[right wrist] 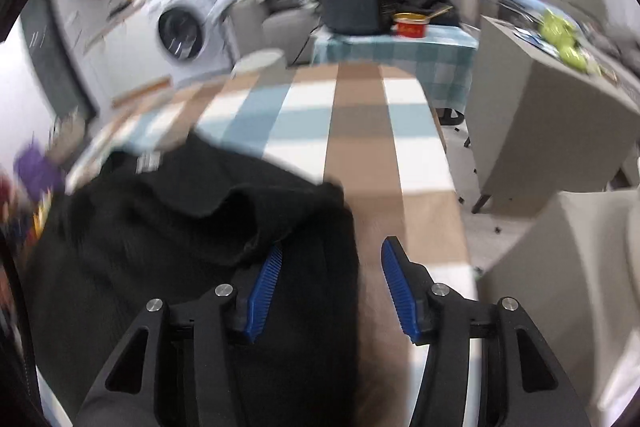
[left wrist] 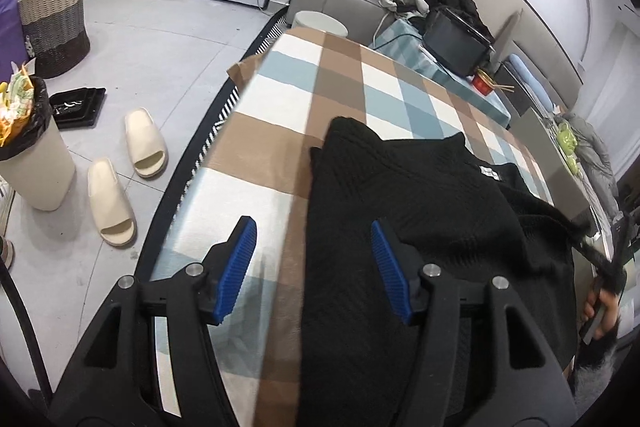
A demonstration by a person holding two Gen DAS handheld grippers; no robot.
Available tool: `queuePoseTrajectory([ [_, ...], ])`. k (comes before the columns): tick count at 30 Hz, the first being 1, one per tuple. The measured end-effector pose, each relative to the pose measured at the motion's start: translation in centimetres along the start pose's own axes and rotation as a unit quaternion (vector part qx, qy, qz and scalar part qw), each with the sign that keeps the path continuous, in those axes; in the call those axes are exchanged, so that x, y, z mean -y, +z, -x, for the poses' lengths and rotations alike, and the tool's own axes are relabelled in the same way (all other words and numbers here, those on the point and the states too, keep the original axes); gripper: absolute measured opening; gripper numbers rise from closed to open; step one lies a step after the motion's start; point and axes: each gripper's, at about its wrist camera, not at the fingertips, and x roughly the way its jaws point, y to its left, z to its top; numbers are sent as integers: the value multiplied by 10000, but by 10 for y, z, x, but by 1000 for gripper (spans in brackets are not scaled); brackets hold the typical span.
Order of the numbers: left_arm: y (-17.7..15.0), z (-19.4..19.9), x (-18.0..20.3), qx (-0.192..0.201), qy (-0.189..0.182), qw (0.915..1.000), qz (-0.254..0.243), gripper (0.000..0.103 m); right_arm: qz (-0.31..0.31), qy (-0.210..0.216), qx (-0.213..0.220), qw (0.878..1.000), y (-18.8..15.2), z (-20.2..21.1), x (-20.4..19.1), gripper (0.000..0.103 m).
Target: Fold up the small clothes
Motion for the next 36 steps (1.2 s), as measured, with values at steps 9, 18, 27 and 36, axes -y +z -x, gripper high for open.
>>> queuePoseTrajectory([
  [9, 3, -8, 8, -29, 2, 9999, -97, 57, -1267, 178, 16, 9918, 17, -11, 18, 53],
  [18, 25, -38, 18, -128, 17, 9998, -142, 57, -1086, 793, 52, 9909, 25, -31, 11, 55],
  [27, 25, -53, 22, -234, 96, 9995, -200, 57, -564, 734, 501, 9944, 31, -29, -2, 16],
  [36, 29, -56, 27, -136, 183, 9993, -294, 56, -833, 1672, 1711, 9674, 22, 38, 6, 10],
])
